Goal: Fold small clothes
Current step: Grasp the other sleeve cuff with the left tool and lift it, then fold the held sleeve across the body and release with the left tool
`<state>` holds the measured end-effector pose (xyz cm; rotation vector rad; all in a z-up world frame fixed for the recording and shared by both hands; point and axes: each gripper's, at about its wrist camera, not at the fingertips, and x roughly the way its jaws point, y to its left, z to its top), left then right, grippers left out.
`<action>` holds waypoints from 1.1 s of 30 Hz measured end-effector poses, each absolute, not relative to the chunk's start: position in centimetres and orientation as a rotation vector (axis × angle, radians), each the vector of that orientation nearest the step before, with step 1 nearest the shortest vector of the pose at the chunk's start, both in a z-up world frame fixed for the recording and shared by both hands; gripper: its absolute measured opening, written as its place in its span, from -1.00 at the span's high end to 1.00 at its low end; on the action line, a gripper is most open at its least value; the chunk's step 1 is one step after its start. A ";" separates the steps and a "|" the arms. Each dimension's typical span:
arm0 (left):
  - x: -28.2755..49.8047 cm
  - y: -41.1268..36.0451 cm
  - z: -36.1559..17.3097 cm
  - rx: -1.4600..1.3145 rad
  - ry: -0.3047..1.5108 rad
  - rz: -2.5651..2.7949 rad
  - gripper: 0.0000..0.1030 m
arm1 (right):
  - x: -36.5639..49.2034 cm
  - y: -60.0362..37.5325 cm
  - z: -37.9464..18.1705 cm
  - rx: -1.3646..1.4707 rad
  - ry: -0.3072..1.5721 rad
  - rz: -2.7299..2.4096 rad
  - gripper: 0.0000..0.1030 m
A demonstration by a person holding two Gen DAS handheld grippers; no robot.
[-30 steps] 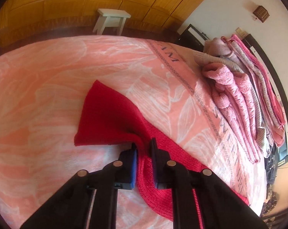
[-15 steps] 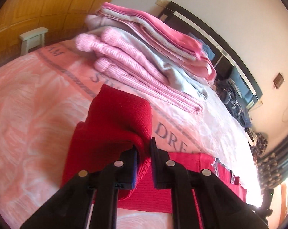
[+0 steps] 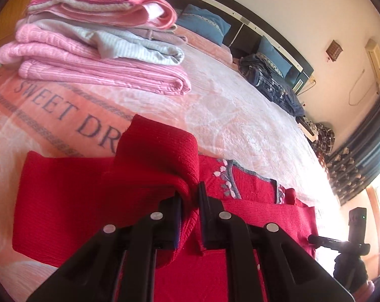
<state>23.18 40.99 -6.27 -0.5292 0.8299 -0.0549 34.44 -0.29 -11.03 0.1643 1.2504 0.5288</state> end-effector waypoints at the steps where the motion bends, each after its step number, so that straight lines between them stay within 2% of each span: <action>1: 23.4 40.3 -6.3 -0.527 0.833 -0.063 0.77 | 34.4 -0.5 -11.1 0.167 1.252 0.528 0.03; 19: 25.1 32.9 -8.5 -0.455 0.916 -0.158 0.76 | 34.5 -1.0 -11.6 0.172 1.260 0.525 0.01; 22: 25.2 31.7 -8.5 -0.436 0.935 -0.205 0.54 | 34.5 -0.7 -11.7 0.162 1.261 0.524 0.00; 24: 25.1 30.7 -8.5 -0.415 0.945 -0.249 0.47 | 34.6 -0.6 -11.7 0.157 1.261 0.523 -0.01; 29: 24.7 28.6 -8.6 -0.418 1.011 -0.445 0.40 | 34.8 -0.4 -11.5 0.173 1.258 0.528 0.00; 33: 24.2 30.6 -7.2 -0.417 0.974 -0.415 0.33 | 34.9 0.9 -11.0 0.212 1.265 0.573 0.00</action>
